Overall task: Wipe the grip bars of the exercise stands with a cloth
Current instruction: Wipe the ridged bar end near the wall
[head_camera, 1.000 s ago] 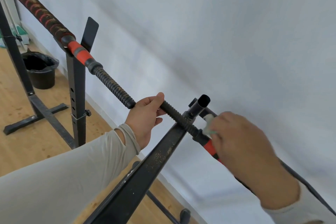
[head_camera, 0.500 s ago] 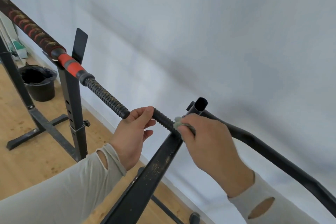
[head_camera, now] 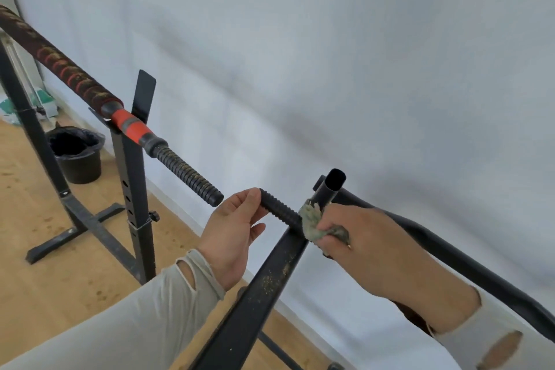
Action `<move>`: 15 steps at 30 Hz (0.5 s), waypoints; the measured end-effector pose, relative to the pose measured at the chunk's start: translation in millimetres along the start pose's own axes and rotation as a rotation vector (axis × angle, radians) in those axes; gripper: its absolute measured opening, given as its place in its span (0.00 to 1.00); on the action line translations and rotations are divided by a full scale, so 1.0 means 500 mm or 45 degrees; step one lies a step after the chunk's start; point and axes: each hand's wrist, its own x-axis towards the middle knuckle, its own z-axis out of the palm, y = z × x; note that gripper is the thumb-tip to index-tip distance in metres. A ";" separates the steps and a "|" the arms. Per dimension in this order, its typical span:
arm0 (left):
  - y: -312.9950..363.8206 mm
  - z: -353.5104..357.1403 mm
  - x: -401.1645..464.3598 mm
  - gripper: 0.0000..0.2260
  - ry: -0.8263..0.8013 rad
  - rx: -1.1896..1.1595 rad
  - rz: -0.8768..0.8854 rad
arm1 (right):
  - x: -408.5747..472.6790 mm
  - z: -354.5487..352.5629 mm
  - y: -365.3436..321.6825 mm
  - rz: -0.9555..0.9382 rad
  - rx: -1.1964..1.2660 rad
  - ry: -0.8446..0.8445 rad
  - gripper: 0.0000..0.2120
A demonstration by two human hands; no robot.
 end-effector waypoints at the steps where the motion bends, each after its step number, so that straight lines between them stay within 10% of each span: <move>1: -0.002 0.003 -0.003 0.06 0.001 -0.014 -0.003 | 0.004 -0.001 -0.004 0.017 -0.045 -0.001 0.05; 10: 0.019 0.009 -0.011 0.10 -0.024 0.002 -0.021 | 0.115 0.049 -0.120 -0.032 0.340 0.231 0.11; 15: 0.025 0.015 -0.011 0.08 0.100 0.028 -0.030 | 0.009 0.039 -0.035 -0.020 -0.052 0.191 0.06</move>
